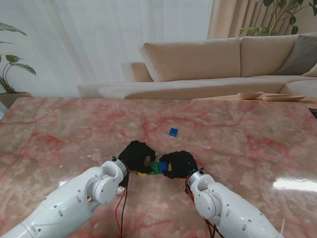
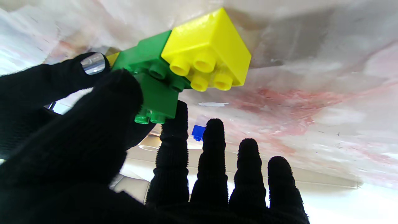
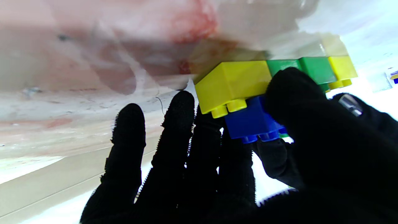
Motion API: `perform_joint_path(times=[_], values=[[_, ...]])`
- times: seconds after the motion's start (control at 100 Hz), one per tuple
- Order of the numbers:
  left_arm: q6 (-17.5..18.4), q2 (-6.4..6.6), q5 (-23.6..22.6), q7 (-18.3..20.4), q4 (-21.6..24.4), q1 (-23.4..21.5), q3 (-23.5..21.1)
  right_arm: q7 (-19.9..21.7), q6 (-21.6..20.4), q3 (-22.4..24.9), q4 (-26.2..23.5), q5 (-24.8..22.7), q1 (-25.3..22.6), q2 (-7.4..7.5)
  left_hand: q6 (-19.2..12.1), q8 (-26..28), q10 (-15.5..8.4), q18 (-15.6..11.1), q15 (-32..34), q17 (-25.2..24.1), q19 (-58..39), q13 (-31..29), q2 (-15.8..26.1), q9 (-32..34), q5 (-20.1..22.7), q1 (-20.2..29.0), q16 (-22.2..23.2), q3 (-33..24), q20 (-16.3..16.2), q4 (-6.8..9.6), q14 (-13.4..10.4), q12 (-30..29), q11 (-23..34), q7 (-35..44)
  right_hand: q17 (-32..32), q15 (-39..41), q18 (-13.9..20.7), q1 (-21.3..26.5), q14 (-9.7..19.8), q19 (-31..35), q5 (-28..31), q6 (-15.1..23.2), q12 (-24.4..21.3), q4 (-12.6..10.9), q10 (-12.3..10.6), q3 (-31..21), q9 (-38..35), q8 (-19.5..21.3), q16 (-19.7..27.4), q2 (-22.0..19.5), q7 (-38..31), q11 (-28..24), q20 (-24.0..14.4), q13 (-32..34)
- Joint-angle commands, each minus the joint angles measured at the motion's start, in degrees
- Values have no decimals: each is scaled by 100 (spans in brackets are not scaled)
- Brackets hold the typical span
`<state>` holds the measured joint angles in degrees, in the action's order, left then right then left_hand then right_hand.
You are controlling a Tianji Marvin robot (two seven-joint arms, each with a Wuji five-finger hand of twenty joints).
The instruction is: Build a two-level staggered structure with toy bricks
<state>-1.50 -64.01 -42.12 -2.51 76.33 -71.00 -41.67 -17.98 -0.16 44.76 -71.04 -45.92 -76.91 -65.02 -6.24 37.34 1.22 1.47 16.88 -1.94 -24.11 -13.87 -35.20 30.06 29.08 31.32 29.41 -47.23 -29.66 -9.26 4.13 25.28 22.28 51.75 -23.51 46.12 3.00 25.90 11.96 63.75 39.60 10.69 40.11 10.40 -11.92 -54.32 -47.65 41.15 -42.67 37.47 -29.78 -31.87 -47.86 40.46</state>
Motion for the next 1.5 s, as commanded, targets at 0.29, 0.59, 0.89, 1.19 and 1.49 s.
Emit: perform_joint_path(times=[0.29, 0.59, 0.89, 1.19, 1.49], values=[[231, 21, 44, -32, 232, -269, -312, 89, 21, -18, 83, 22, -68, -3, 389, -632, -138, -46, -303, -183, 737, 292, -207, -608, -805, -501, -82, 0, -214, 110, 69, -92, -236, -1257, -9, -84, -10, 54, -86, 193, 124, 243, 105, 240, -62, -67, -140, -29, 45, 30, -184, -43, -72, 199], [230, 62, 97, 135, 339, -388, -512, 88, 28, -16, 78, 22, -71, -3, 668, -1193, -81, 20, -323, -164, 831, 150, -35, -301, -80, -539, -76, 173, -487, 167, 99, -91, -217, -1591, -10, -82, -9, 60, -91, 194, 128, 238, 108, 247, -60, -69, -143, -37, 43, 33, -196, -43, -72, 200], [289, 89, 68, 246, 223, -277, -425, 104, 28, -11, 71, 21, -73, 0, 624, -1433, -96, 37, -299, -128, 758, 7, 33, 9, 395, -373, -64, -106, -503, 247, 103, -64, -174, -1671, -13, -82, -5, 58, -98, 195, 125, 238, 111, 250, -56, -63, -144, -44, 42, 25, -202, -43, -72, 199], [309, 47, 47, 81, 89, -166, -268, 87, 17, -26, 97, 32, -51, -7, 129, -537, -130, 25, -241, -114, 564, -57, 142, 113, 277, -227, -43, -325, -352, 222, 80, 45, -96, -406, -13, -79, -12, 68, -91, 200, 127, 252, 114, 263, -53, -54, -151, -51, 42, 24, -216, -46, -73, 206], [303, 34, 14, 6, 47, -136, -206, 77, 15, -38, 111, 44, -43, -13, 89, -274, -137, 15, -233, -119, 544, -28, 156, 44, 98, -260, -45, -318, -293, 233, 70, 55, -108, -357, -14, -80, -13, 65, -94, 203, 127, 254, 114, 275, -54, -45, -158, -62, 42, 15, -228, -45, -73, 202]])
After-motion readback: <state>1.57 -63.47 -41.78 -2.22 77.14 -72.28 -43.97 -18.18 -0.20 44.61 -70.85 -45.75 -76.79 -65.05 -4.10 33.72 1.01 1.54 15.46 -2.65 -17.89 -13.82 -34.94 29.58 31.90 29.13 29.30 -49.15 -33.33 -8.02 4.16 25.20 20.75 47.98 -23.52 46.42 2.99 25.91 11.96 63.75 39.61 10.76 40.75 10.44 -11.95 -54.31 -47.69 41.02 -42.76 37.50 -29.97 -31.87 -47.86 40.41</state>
